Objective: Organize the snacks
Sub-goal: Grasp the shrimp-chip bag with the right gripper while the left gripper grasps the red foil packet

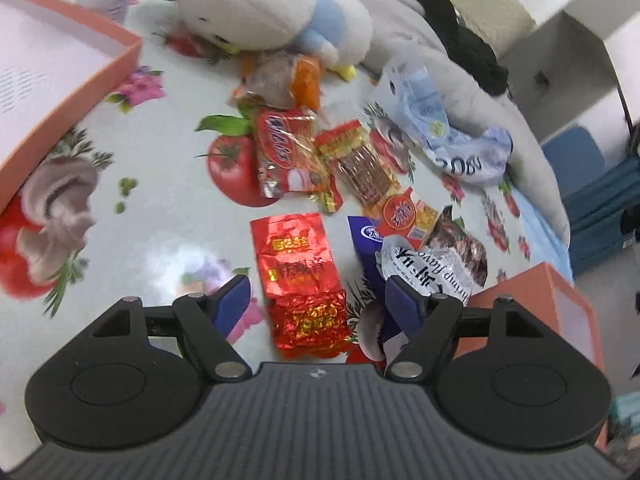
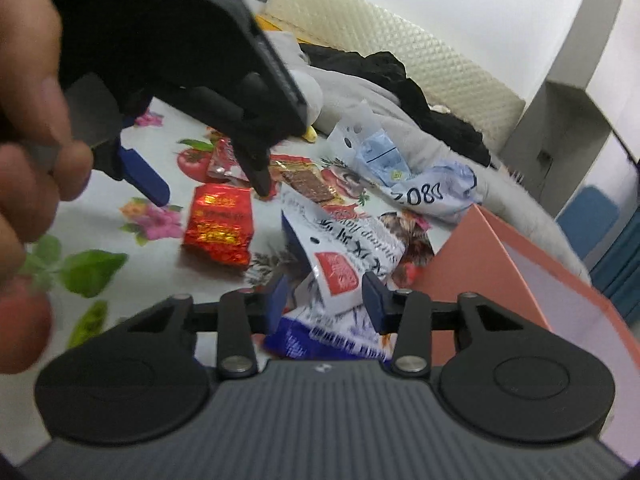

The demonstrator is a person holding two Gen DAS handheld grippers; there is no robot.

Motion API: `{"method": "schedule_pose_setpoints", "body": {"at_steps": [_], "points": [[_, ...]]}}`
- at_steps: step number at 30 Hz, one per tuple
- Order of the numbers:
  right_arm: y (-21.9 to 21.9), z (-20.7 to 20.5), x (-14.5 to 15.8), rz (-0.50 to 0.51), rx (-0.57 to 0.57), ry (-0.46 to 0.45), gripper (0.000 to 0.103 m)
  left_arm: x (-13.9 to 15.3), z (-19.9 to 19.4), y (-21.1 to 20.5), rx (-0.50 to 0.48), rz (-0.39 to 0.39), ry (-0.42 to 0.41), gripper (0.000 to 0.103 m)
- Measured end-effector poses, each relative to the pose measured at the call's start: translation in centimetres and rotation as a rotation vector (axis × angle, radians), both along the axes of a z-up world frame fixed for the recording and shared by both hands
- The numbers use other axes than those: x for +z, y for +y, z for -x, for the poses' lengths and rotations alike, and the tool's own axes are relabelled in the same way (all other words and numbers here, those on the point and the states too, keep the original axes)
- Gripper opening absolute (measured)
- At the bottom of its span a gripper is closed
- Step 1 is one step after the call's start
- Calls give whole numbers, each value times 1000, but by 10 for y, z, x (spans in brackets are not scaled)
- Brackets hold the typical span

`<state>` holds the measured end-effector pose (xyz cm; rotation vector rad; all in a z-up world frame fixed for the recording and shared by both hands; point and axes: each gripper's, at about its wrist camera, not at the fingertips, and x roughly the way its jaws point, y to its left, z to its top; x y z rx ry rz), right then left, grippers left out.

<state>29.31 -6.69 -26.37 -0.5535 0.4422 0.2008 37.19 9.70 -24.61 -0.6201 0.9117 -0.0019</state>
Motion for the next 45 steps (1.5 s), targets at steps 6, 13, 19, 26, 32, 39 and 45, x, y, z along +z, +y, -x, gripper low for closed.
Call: {"method": "schedule_pose_setpoints", "body": {"at_steps": [6,13,19,26,32,39,45], "points": [[12,-14,-17,60,-8,-57,37,-9,-15,-7,-42,-47,20,78],[21,-14,-24,132,15,-101,10,-13,-22,-15,-117,-134,11,68],[14,-9,-15,93,3,-74,4,-15,-22,-20,-172,-219,-3,44],[10,17,4,63,12,-60,3,-14,1,-17,-184,-233,-2,7],[1,56,19,37,19,-66,2,-16,39,-7,-167,-216,4,5],[-13,94,29,-9,45,-27,2,-13,81,2,-140,-224,6,3],[-34,127,37,-93,81,46,3,-10,116,9,-125,-208,13,3]]}}
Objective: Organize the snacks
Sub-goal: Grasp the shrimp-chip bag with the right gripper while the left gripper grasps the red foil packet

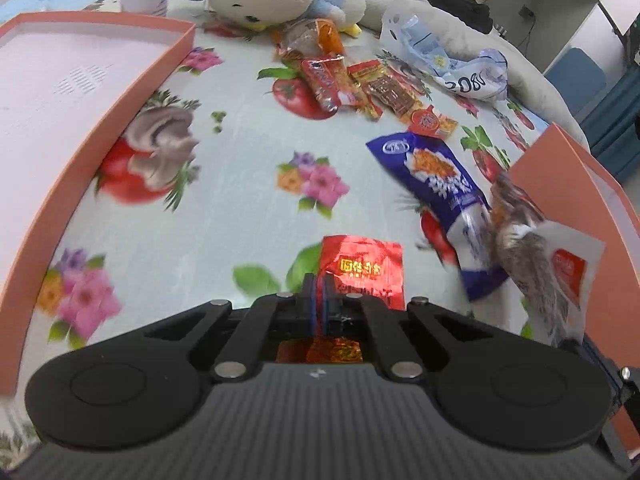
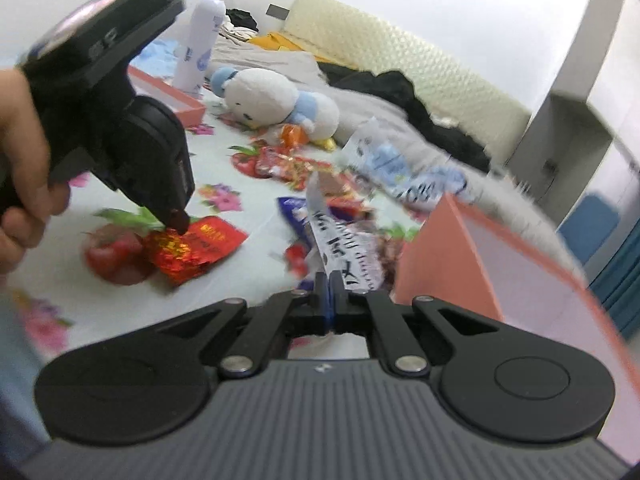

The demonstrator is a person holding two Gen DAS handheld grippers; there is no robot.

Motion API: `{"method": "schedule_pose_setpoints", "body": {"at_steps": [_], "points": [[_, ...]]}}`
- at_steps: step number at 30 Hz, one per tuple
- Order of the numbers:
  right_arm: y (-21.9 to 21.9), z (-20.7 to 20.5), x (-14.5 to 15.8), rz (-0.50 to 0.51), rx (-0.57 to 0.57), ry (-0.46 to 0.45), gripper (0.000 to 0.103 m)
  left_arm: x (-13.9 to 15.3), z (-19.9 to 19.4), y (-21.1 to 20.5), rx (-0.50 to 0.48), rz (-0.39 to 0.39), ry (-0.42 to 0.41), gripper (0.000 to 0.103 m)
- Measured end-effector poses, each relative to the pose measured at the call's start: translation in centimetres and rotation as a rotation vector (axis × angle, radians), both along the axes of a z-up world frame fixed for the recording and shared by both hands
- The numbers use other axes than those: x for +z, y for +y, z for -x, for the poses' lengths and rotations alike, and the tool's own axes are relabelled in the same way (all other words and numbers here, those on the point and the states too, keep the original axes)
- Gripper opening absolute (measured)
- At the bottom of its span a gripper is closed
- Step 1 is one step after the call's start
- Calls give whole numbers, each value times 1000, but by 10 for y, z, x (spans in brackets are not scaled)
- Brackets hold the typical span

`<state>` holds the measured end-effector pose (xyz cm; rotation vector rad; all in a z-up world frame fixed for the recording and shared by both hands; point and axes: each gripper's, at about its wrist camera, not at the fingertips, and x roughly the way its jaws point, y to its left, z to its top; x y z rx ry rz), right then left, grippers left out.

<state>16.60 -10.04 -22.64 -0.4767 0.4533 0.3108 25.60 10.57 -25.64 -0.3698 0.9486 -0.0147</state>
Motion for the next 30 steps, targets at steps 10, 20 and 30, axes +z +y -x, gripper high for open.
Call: {"method": "schedule_pose_setpoints", "body": {"at_steps": [10,20,30], "points": [[-12,64,9,-37,115,93,3,2,48,7,23,7,7,2],[-27,76,9,-146,153,257,40,2,61,14,68,142,36,4],[-47,52,22,-479,14,314,79,12,56,12,65,199,9,62]]}}
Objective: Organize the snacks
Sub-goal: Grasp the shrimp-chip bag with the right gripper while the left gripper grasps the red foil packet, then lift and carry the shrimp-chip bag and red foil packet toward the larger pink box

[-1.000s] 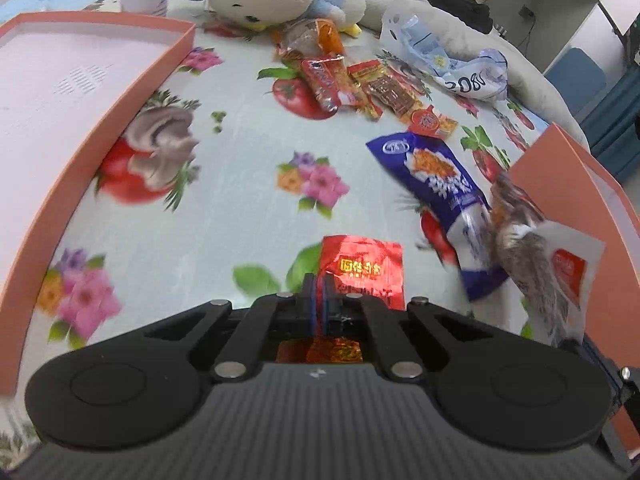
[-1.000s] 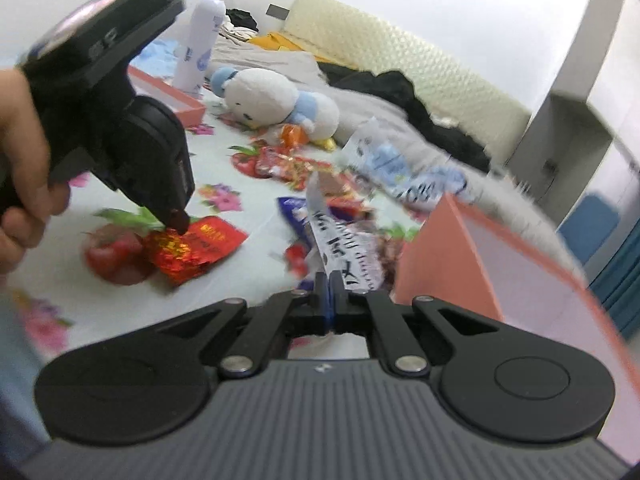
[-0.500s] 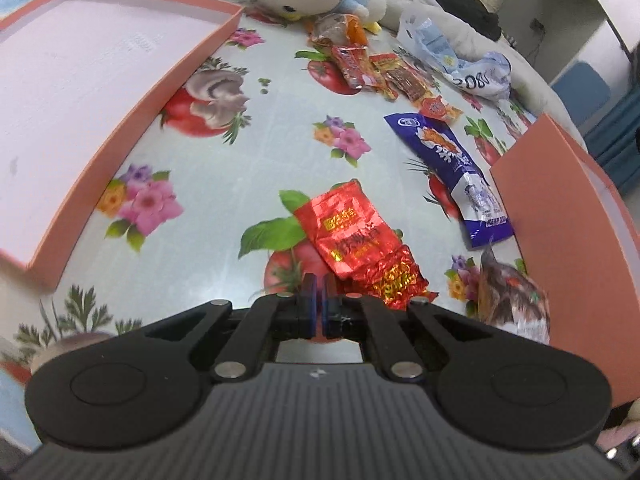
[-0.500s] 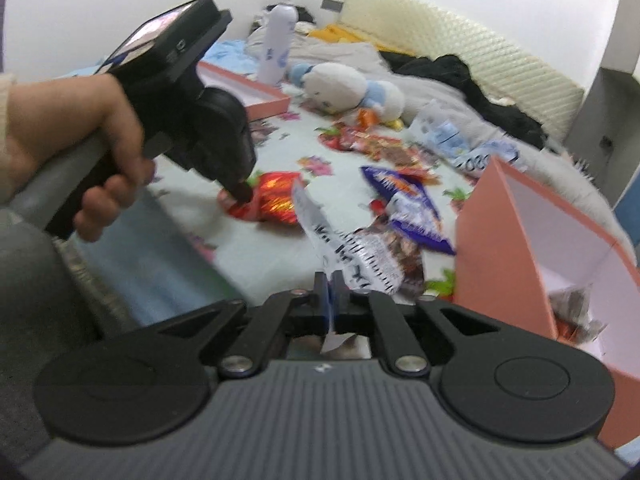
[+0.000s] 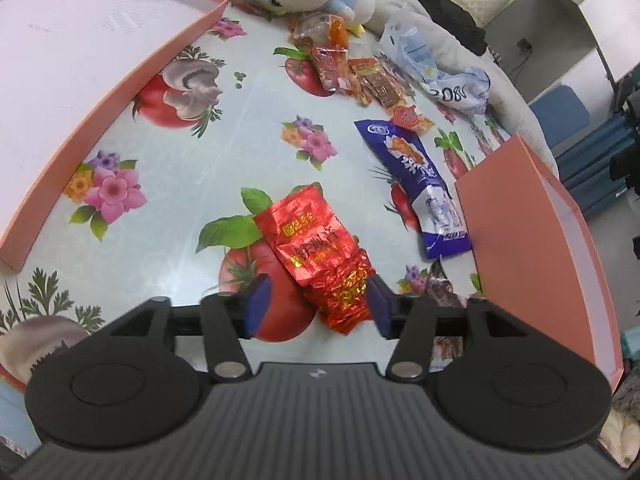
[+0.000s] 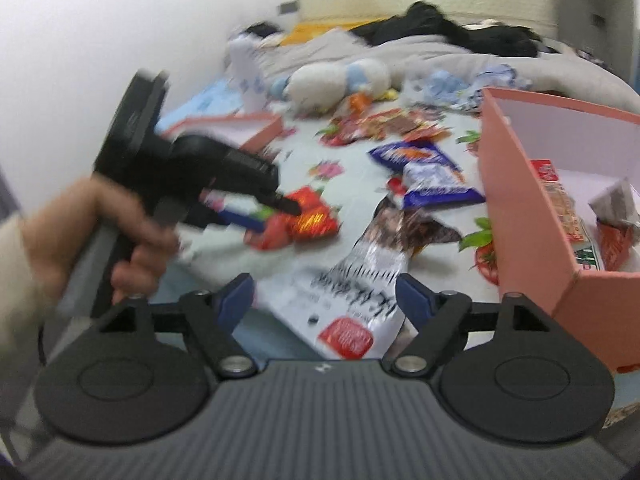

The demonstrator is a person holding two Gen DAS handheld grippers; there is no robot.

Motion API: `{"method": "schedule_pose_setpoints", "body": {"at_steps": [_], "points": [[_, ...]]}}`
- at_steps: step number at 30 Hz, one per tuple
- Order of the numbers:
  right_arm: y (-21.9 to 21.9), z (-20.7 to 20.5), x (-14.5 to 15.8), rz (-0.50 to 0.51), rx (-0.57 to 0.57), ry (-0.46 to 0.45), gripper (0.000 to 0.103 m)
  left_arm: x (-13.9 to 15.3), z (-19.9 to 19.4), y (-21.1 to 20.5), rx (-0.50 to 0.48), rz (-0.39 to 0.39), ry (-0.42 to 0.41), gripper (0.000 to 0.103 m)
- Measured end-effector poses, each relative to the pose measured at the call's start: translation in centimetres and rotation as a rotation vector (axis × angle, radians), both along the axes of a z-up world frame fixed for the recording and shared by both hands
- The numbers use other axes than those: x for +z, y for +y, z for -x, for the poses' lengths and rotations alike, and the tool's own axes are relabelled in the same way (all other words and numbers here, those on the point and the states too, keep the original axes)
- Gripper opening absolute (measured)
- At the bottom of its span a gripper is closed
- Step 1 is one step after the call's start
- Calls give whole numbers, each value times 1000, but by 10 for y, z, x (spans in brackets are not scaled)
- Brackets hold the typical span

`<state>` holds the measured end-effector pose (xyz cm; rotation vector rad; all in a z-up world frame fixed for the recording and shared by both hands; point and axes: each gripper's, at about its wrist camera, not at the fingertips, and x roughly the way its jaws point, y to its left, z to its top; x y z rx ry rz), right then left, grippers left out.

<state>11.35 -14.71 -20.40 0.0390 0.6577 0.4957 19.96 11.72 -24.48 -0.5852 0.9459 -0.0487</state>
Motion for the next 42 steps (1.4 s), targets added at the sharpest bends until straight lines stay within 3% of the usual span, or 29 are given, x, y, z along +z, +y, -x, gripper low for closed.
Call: {"method": "schedule_pose_setpoints", "body": {"at_steps": [5,10,14,17,23,29,36,42], "points": [[7,-27,-14,12,-126,46,79,-2,-1,1,36,87,7,66],[21,-55,-34,80,-193,93,79,-2,-6,-8,20,116,22,67],[20,-65,-49,75,-190,127,78,-2,-13,-13,21,99,40,67],[20,-69,-59,21,-121,162,71,-1,-20,-19,17,59,53,72],[23,-62,-54,65,-103,132,48,1,-28,-33,-9,-51,59,79],[14,-59,-50,101,-114,119,47,-1,-36,-46,-28,-112,67,79],[9,-50,-51,160,-115,74,47,-5,-43,-71,-94,-261,55,76],[7,-49,-50,157,-115,74,47,-7,-39,-80,-132,-343,42,64]]}}
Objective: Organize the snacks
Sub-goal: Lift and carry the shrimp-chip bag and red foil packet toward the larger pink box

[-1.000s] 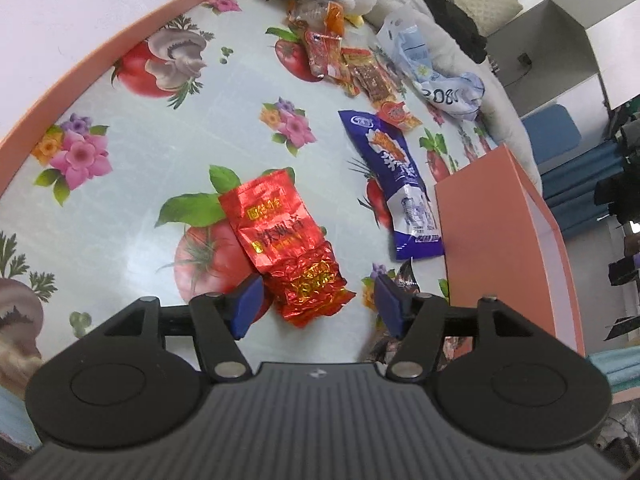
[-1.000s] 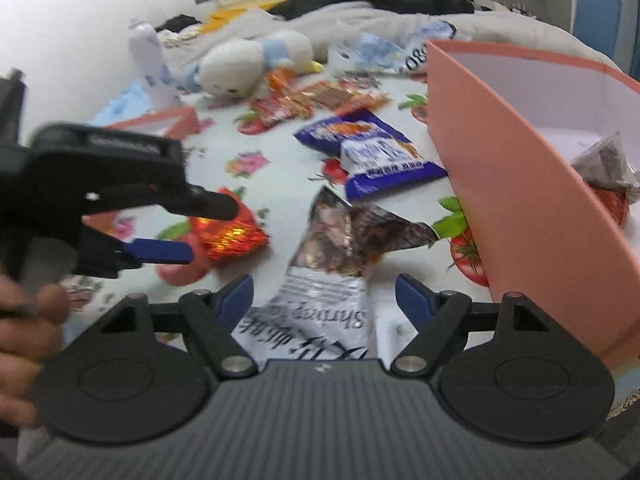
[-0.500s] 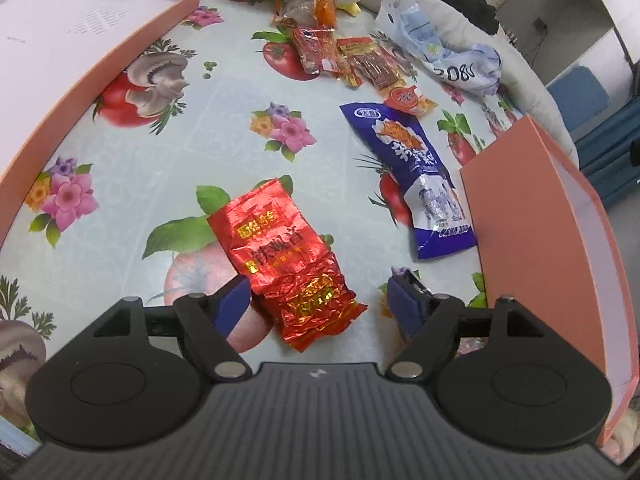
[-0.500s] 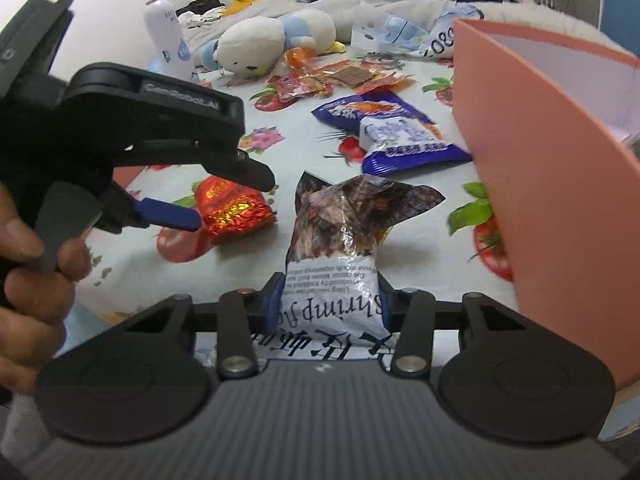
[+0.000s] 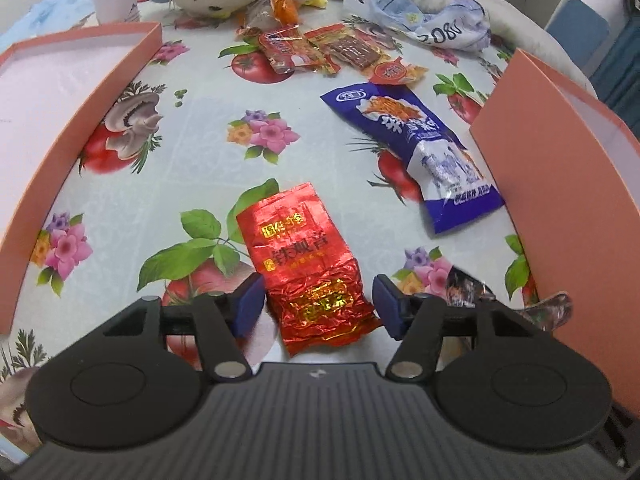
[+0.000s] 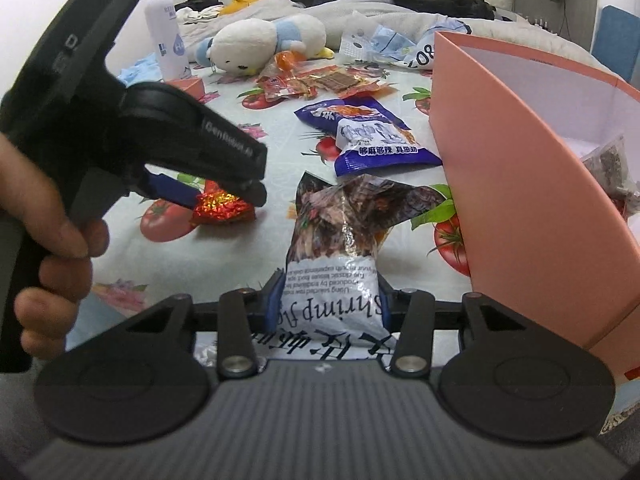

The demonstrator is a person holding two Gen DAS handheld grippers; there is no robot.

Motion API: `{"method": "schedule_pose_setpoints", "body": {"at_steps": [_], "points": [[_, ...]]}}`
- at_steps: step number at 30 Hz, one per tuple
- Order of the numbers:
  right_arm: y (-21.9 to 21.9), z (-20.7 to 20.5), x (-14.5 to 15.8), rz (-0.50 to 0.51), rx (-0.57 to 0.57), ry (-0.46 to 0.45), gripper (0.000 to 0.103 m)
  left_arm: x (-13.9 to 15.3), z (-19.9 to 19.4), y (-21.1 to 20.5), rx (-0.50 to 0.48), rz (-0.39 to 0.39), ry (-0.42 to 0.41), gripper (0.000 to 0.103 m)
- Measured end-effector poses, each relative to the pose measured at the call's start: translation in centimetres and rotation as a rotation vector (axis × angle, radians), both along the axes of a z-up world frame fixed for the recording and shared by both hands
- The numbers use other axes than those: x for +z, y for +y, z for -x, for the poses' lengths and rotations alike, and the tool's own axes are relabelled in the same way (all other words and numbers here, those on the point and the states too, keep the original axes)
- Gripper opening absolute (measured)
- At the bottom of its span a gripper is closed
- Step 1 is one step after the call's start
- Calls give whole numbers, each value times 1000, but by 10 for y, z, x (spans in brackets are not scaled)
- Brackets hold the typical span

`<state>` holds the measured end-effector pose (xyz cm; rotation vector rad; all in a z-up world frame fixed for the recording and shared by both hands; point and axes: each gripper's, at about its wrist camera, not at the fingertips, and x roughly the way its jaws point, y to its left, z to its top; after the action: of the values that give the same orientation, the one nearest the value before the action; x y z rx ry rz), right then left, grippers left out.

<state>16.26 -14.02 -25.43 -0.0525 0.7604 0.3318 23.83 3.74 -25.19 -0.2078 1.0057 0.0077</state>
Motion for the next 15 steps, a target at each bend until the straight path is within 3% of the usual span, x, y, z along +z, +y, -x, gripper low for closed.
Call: {"method": "schedule_pose_setpoints", "body": {"at_steps": [9,15], "points": [[0,3,4,-6,4,-11,47,4,18,-1,-25,-48,-27,58],[2,3,11,-24,4,-5,47,16,36,14,22,-17,-51,58]]}}
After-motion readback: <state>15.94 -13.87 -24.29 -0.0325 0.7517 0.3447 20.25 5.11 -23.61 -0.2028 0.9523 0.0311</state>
